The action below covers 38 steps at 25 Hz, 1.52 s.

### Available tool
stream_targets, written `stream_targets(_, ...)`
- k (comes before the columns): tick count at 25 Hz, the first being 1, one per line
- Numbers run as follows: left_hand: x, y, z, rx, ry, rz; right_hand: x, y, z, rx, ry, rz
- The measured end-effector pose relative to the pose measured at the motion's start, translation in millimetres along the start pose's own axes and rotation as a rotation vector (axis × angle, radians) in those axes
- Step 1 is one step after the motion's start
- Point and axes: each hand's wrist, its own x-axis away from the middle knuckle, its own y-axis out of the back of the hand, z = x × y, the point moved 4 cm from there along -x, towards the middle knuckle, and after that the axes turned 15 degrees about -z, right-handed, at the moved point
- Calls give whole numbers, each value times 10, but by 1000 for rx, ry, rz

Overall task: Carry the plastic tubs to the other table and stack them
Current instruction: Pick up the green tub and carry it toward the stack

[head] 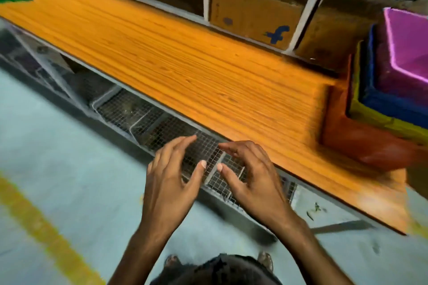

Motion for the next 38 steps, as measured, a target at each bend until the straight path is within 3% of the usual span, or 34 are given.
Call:
stream_targets(4,-164,696,925,-113,106,-101,-73,-1101,423,6,-16,85)
stream_targets(8,-375,1143,1787,-110,334,-195,-254,-2114,754,-77,-73,202)
stream_targets(12,-668,1305,2403,-136,418,-245,-524,-2998,884,-245,-255,262)
stream_targets(19,-1818,1587,3399,-140,439,-338,-1586,-4417,1099,-263,-125,255)
stream_targets(27,-3374,2176,4443,-228,436,-447,-2938,-5959,1832,-314,-39,340)
stream_targets(38,-5453,3373,6456,-120,338,-378,-4143,-8347,3080,-397,-161,207)
